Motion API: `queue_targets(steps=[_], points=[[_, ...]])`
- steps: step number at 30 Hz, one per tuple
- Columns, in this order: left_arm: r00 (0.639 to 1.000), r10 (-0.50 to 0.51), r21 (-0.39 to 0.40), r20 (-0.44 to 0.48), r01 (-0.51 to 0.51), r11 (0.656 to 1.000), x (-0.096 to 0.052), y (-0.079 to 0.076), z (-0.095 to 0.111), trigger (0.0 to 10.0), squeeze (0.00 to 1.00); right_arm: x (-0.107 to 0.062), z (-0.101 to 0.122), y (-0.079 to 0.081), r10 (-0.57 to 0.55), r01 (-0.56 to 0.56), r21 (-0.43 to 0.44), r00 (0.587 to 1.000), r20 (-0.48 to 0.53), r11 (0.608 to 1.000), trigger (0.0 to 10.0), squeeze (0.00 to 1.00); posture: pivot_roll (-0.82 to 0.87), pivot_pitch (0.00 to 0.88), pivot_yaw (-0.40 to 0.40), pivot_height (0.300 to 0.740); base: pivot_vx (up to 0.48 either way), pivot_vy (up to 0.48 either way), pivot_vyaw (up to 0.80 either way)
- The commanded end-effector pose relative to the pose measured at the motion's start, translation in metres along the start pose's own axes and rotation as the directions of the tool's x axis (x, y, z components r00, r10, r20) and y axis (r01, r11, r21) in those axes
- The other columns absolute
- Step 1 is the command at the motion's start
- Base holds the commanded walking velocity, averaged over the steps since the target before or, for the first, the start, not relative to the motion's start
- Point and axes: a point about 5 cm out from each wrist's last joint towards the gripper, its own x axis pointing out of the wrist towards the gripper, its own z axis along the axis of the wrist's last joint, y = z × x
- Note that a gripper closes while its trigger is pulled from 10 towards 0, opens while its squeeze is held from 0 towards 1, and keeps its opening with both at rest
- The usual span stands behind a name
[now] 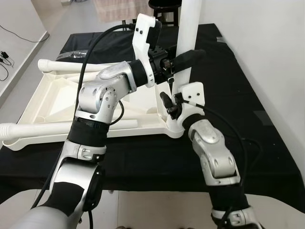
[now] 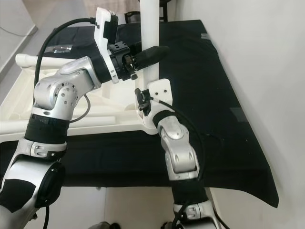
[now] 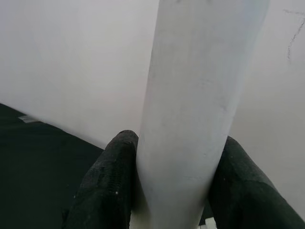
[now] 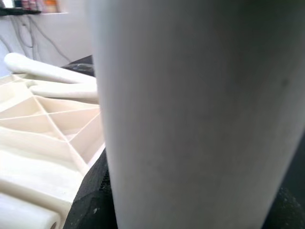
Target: Building children table
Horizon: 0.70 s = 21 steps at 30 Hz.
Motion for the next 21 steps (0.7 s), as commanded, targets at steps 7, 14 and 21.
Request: queue_targets(steps=[7, 14, 21], points=[[0.997, -0.081, 0.011, -0.016, 0.081, 0.997, 0.009, -0.013, -0.002, 0.0, 0.00, 0.005, -0.002, -0.021, 0.158, -0.158, 0.021, 0.987, -0.017, 0.987, 10.0, 1.00, 0.03, 0.129, 0.042, 0.740, 0.000, 0.000, 0.00], [0.995, -0.093, 0.009, -0.025, 0.093, 0.996, 0.012, -0.016, -0.006, 0.0, 0.00, 0.003, 0.019, -0.021, 0.431, -0.429, -0.033, 0.899, 0.076, 0.902, 10.0, 0.00, 0.03, 0.129, 0.043, 0.740, 0.000, 0.000, 0.00], [0.995, -0.094, 0.016, -0.029, 0.095, 0.995, 0.013, -0.016, -0.007, 0.0, 0.00, 0.008, 0.026, -0.034, 0.505, -0.501, -0.064, 0.859, 0.087, 0.863, 10.0, 0.00, 0.03, 0.128, 0.040, 0.740, 0.000, 0.000, 0.00]])
